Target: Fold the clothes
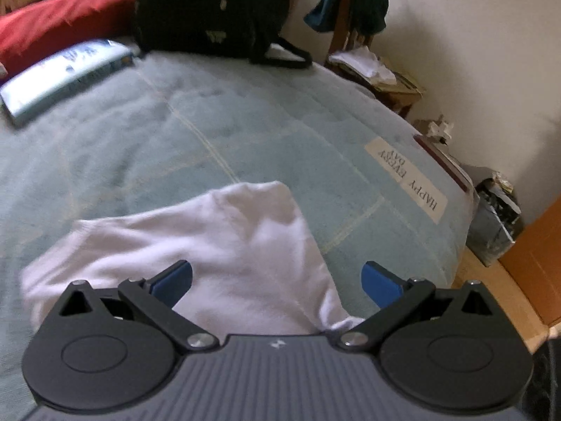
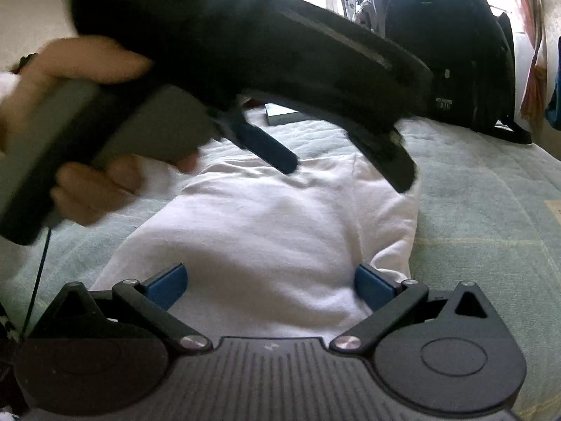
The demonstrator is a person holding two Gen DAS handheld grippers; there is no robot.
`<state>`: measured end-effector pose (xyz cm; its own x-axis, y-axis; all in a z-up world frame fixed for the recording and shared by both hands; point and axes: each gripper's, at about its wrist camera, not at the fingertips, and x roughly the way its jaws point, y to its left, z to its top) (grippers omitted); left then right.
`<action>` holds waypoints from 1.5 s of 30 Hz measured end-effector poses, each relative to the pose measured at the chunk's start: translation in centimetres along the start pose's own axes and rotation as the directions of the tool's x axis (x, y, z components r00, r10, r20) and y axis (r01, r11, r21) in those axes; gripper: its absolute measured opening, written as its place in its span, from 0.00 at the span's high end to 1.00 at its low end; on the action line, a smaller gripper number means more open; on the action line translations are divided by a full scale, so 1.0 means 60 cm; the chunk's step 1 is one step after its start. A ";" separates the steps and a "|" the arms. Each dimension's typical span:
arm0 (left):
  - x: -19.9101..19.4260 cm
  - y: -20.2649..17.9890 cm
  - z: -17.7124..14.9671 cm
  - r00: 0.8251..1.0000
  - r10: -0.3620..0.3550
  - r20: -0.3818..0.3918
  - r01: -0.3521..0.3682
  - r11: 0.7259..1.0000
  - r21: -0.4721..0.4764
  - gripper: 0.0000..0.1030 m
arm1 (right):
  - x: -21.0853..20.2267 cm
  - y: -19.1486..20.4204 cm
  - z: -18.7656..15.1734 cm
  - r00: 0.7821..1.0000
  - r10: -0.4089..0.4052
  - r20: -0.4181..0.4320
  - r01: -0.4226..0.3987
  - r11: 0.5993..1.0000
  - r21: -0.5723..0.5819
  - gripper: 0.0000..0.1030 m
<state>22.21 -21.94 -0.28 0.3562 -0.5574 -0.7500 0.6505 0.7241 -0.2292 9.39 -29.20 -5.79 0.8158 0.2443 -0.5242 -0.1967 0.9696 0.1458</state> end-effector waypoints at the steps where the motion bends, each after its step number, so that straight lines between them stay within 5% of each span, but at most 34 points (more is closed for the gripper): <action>1: -0.013 0.001 -0.006 1.000 0.008 0.007 -0.008 1.000 -0.004 0.01 | 0.000 0.000 0.000 1.000 0.001 0.000 -0.001 1.000 0.001 0.00; 9: -0.091 0.035 -0.085 0.998 0.021 0.060 -0.013 0.990 -0.141 0.01 | 0.005 -0.017 0.012 1.000 0.006 0.001 -0.006 1.000 0.013 0.00; 16: -0.090 0.077 -0.145 0.998 -0.004 0.061 0.023 0.948 -0.317 0.01 | 0.005 -0.004 -0.002 1.000 0.001 -0.001 -0.001 1.000 0.010 0.00; 34: -0.164 0.052 -0.161 0.963 0.217 0.158 -0.175 0.955 -0.241 0.01 | -0.019 -0.005 0.027 1.000 0.016 0.004 -0.015 0.997 -0.070 0.00; 45: -0.213 0.071 -0.176 0.924 0.312 0.220 -0.249 0.930 -0.270 0.01 | 0.082 -0.038 0.093 0.996 0.021 -0.090 -0.034 0.989 -0.144 0.00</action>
